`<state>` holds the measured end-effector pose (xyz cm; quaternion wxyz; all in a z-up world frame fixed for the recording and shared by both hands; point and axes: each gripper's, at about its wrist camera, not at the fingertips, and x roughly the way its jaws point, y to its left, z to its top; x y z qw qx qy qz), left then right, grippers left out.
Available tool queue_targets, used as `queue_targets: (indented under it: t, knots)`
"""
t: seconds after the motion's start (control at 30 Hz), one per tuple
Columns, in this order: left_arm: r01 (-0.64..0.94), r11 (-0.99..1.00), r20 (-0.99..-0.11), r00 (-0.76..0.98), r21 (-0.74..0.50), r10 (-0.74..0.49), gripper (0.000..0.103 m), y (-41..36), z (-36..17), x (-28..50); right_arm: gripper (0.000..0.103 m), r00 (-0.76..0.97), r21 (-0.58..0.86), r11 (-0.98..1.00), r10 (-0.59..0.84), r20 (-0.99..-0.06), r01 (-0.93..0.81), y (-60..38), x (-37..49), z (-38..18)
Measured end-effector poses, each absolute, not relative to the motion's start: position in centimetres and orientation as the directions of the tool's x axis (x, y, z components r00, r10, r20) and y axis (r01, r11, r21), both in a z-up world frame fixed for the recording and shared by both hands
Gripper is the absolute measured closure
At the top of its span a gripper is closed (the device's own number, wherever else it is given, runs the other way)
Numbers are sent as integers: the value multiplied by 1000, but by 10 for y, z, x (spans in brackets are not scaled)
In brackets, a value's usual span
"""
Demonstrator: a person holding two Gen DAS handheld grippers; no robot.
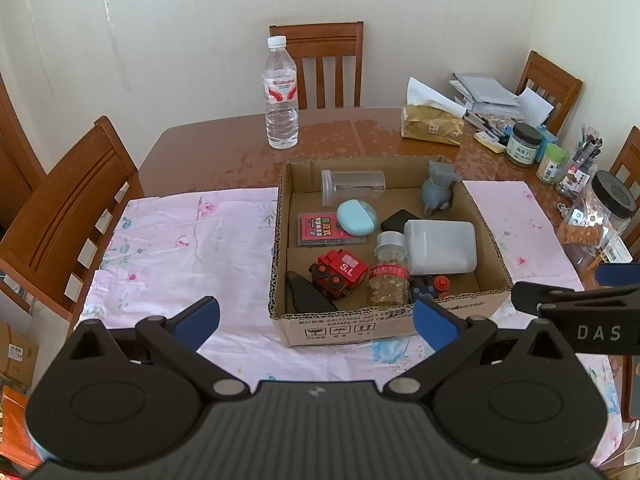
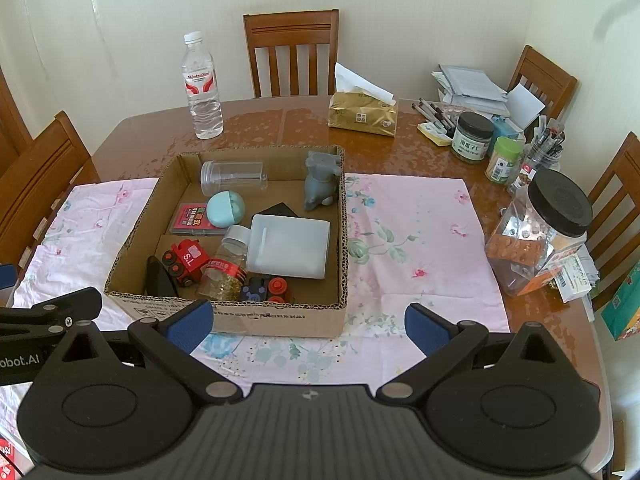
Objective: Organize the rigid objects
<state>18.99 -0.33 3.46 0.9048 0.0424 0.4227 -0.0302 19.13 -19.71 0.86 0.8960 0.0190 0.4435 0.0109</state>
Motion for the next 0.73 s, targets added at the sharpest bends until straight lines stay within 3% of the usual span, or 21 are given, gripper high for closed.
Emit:
queue_targets:
  t: [0.73]
  knots:
    - [87,995,-770,638,52,-15,1,-6,34,191,0,606,46,999,43,-794,-11,-200,193,9]
